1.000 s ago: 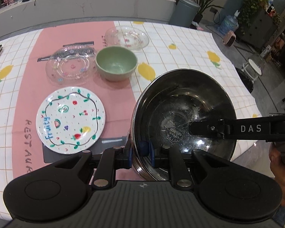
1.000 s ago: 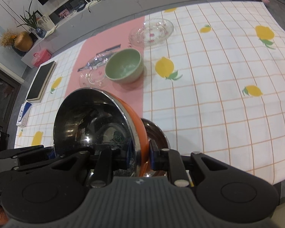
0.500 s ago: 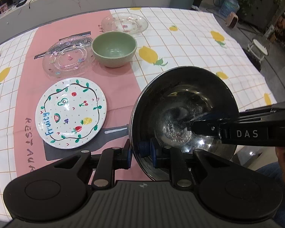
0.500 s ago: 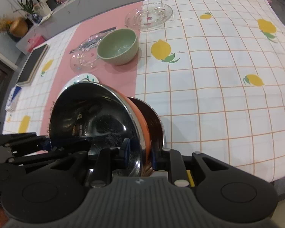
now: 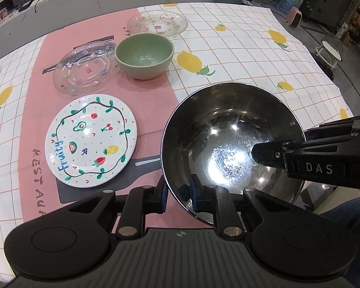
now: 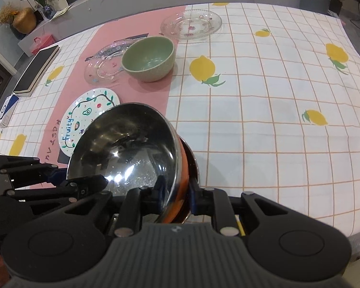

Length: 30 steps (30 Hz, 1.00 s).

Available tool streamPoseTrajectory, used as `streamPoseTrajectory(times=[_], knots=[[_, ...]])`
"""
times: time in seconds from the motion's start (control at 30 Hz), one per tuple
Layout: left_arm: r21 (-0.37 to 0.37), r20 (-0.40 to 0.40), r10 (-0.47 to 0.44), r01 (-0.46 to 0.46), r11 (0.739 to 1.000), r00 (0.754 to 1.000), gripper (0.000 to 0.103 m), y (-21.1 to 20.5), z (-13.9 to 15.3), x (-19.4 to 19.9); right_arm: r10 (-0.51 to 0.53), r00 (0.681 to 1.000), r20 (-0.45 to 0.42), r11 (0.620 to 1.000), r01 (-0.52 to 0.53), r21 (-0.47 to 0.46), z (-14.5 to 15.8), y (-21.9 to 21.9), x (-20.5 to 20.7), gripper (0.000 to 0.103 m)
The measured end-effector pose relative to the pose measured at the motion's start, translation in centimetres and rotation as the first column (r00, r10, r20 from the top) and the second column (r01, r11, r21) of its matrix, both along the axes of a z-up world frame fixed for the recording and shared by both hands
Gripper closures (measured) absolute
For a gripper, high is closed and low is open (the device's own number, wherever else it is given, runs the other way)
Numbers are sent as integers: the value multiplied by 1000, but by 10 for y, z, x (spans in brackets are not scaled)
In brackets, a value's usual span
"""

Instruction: Organize plates and bowls

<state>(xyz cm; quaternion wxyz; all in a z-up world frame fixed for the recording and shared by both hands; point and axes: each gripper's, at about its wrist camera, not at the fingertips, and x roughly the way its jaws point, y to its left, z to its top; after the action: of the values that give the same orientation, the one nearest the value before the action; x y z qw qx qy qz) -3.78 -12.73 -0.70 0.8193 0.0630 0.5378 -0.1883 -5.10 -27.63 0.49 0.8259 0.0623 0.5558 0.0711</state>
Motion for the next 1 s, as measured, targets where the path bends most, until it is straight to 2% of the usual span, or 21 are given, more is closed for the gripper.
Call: streamPoseTrajectory(times=[0.1, 0.17, 0.2, 0.23, 0.37, 0.47, 0.5, 0.57, 0.6, 0.73, 1.0], knots=[[-2, 2, 3, -3, 1000, 1000, 82, 0, 0, 0, 16, 1000, 11, 1000, -16, -21, 2, 3, 0, 84], [-8, 4, 8, -8, 1000, 1000, 82, 1, 2, 1, 36, 999, 27, 999, -35, -36, 6, 5, -1, 80], [-11, 6, 10, -10, 1000, 1000, 82, 2, 3, 1, 46, 998, 41, 998, -43, -54, 8, 7, -2, 73], [-13, 9, 11, -11, 1000, 1000, 82, 3, 4, 1, 56, 997, 60, 994, -50, -93, 11, 10, -3, 64], [-17, 17, 12, -11, 1000, 1000, 82, 2, 7, 1, 128, 984, 122, 970, -98, -224, 19, 20, -8, 60], [-25, 23, 14, -13, 1000, 1000, 82, 2, 9, -1, 152, 981, 124, 960, -116, -255, 18, 22, -9, 67], [-28, 25, 14, -14, 1000, 1000, 82, 3, 10, -1, 154, 981, 121, 958, -118, -260, 18, 22, -9, 76], [-32, 27, 15, -14, 999, 1000, 82, 3, 12, -2, 159, 981, 114, 956, -124, -264, 16, 23, -10, 85], [-33, 28, 15, -14, 999, 1000, 82, 3, 12, -2, 161, 981, 111, 955, -127, -267, 14, 23, -11, 93], [-34, 28, 14, -13, 999, 1000, 82, 3, 13, -3, 164, 981, 99, 950, -130, -283, 5, 23, -12, 98], [-39, 29, 20, -19, 999, 999, 82, 4, 13, -3, 137, 987, 86, 962, -112, -248, 8, 20, -10, 96]])
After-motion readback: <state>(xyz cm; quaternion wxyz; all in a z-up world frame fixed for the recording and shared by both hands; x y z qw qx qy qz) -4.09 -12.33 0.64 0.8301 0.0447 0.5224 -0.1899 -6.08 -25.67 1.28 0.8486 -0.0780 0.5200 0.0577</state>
